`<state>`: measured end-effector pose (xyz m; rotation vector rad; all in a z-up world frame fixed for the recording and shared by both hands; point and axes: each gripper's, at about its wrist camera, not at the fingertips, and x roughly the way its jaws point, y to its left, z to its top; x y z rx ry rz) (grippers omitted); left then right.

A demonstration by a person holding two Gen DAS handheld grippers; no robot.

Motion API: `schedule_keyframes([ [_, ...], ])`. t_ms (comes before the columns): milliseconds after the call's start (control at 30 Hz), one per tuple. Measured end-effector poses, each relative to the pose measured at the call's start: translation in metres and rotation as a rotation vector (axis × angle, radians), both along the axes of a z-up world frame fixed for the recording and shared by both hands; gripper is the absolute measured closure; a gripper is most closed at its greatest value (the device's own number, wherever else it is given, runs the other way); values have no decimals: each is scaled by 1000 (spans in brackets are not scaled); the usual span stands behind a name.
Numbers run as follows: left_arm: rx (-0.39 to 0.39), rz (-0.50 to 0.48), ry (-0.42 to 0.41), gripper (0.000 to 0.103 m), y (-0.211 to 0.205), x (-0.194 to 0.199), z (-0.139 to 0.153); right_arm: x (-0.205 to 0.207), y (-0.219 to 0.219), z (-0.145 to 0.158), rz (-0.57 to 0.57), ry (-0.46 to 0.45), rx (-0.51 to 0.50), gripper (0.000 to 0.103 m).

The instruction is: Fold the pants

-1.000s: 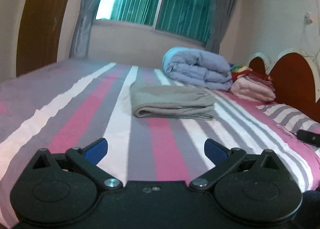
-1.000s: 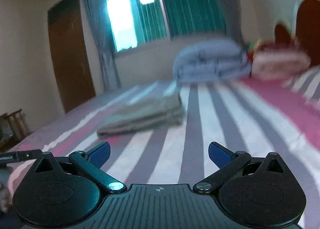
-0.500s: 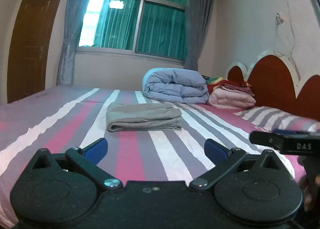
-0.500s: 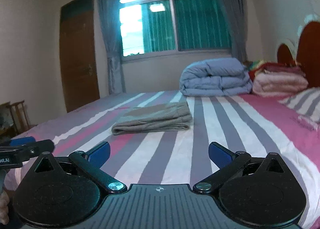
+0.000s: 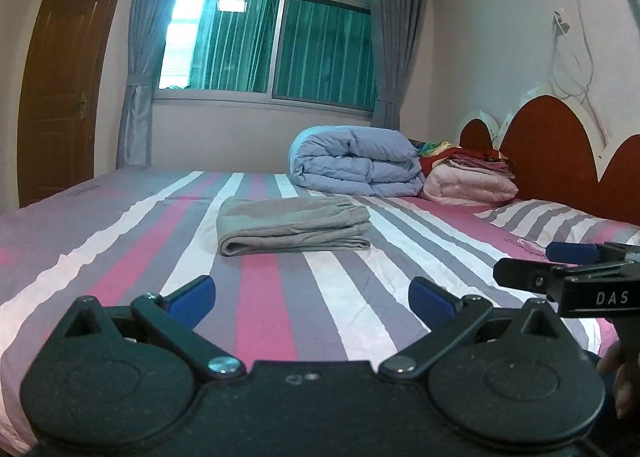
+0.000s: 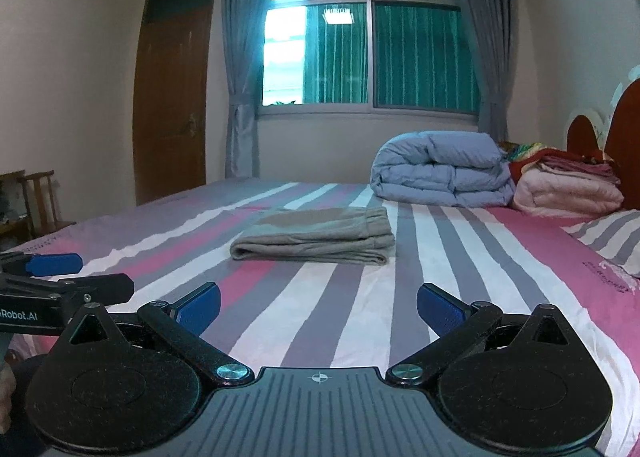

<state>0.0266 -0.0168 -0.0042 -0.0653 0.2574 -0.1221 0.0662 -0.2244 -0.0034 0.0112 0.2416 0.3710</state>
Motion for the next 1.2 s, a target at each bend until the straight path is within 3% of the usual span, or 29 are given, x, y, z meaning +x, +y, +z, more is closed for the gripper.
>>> schedule_keyframes([
  [1200,-12,23,-3,6,3,-3,0,7,-6,-1,6,5,6,0],
])
